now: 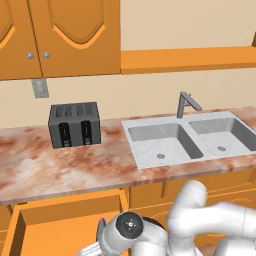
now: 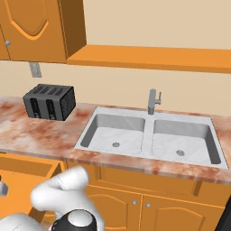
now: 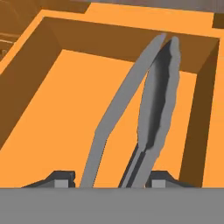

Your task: Take the tongs from the drawer on the left and place them on the dining counter next to the tray containing the hot dog.

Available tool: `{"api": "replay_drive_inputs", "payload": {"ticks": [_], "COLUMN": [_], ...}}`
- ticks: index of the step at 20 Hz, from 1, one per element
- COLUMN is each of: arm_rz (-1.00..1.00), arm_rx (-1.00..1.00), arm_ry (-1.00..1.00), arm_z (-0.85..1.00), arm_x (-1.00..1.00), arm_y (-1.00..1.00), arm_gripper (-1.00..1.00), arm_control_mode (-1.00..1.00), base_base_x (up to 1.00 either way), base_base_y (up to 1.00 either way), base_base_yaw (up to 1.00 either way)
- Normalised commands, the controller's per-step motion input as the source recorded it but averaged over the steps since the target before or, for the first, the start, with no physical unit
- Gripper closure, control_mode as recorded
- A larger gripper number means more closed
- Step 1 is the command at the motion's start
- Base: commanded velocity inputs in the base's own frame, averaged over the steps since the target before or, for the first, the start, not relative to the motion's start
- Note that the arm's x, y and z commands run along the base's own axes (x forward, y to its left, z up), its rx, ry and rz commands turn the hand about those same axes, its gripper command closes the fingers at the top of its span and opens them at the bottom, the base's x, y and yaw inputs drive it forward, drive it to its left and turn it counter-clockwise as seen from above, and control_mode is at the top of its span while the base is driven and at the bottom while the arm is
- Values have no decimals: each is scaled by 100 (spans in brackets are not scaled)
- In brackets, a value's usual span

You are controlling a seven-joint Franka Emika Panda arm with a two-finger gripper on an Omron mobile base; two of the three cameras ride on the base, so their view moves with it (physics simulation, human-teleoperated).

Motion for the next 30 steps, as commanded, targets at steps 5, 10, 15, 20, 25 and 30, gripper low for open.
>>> {"api": "replay_drive_inputs", "payload": {"ticks": [5, 10, 15, 20, 25, 30], "arm_rz": [0, 0, 0, 0, 0, 0], "arm_rx": [20, 16, 6, 1, -8, -37], "arm_ry": [-3, 12, 29, 33, -3, -25], "arm_z": [100, 100, 100, 77, 26, 77], "arm_x": [2, 28, 4, 13, -2, -9], "arm_y": [-41, -34, -30, -24, 0, -22], "arm_gripper": [100, 100, 100, 100, 100, 100], "arm_control_mode": [-100, -100, -100, -100, -100, -100], "base_base_x": [0, 0, 0, 0, 0, 0], "base_base_y": [0, 0, 0, 0, 0, 0], "base_base_yaw": [0, 0, 0, 0, 0, 0]}}
